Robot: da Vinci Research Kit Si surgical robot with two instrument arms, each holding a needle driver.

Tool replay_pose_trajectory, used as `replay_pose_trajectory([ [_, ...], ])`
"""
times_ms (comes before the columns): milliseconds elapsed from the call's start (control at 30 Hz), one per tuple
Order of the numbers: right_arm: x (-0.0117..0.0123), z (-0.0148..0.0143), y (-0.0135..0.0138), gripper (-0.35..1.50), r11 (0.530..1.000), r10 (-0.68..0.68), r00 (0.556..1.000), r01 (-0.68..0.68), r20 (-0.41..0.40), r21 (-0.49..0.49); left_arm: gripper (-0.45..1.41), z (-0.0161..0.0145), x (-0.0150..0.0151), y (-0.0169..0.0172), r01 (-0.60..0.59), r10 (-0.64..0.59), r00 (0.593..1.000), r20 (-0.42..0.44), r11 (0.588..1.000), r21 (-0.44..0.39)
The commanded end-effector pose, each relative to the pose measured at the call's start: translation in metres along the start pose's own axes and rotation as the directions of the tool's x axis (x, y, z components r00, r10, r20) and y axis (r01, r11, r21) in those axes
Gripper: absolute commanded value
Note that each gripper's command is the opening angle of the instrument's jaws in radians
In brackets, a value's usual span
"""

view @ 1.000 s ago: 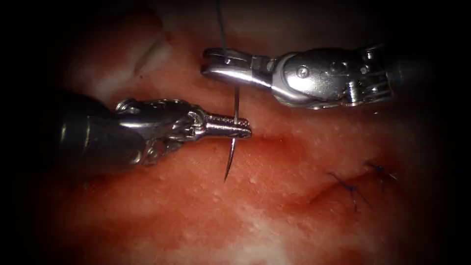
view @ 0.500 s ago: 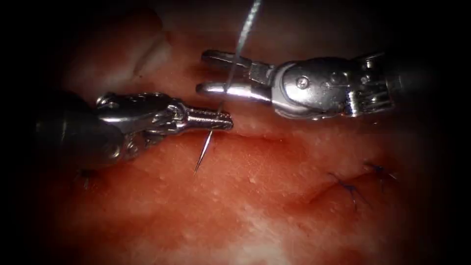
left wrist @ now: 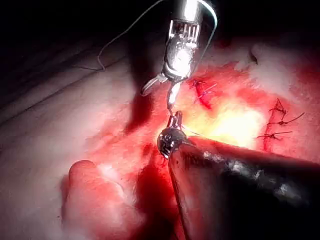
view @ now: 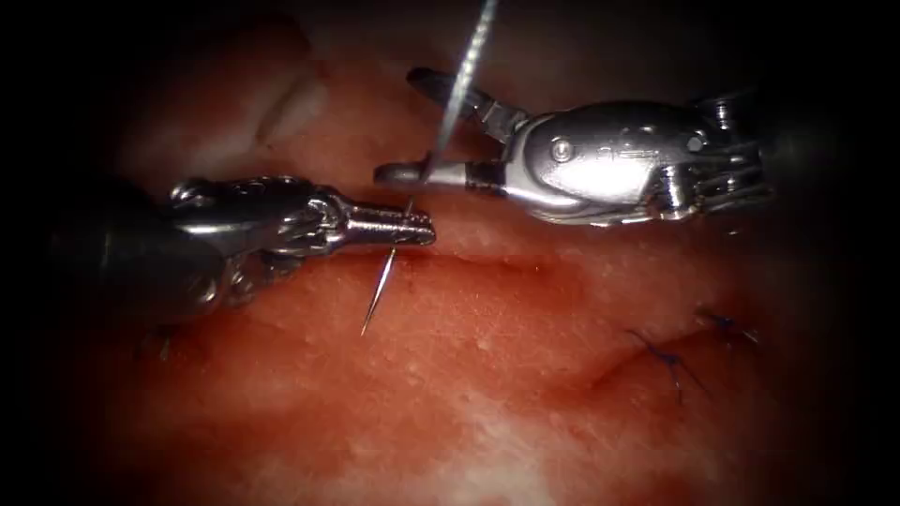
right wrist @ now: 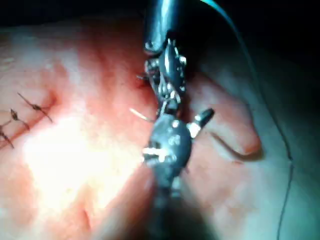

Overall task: Wound Closure
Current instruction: Give the needle to the right gripper.

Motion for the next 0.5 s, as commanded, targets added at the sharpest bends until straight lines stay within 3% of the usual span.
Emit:
replay_pose_trajectory([
  [33,-0.0001,0.0004,-0.0004,0.98,1.0,-0.024,1.0,0.024,0.006,-0.008,-0.45,0.0006,-0.0003,-0.0004,0.0,0.0,1.0,0.001,1.0,-0.001],
  [300,0.0,-0.0007,-0.0006,0.61,0.998,-0.03,0.999,0.031,0.017,-0.053,-0.45,0.0006,-0.0003,-0.0004,0.0,0.0,1.0,0.001,1.0,-0.001],
  [333,0.0001,-0.0007,-0.0008,0.39,0.998,-0.03,0.999,0.031,0.017,-0.052,-0.45,0.0006,-0.0003,-0.0004,0.0,0.0,1.0,0.001,1.0,-0.001],
  [367,0.0002,-0.0007,-0.0011,-0.03,0.998,-0.03,0.999,0.031,0.018,-0.055,-0.45,0.0006,-0.0003,-0.0004,0.0,0.0,1.0,0.001,1.0,0.0],
  [400,0.0002,-0.0007,-0.0012,-0.25,0.998,-0.03,0.999,0.031,0.018,-0.055,-0.45,0.0006,-0.0003,-0.0004,0.001,-0.001,1.0,0.001,1.0,0.0],
  [500,0.0003,-0.0007,-0.0014,-0.35,0.998,-0.032,0.999,0.034,0.034,-0.046,-0.45,0.0006,-0.0003,-0.0003,0.001,-0.001,1.0,0.0,1.0,0.0],
])
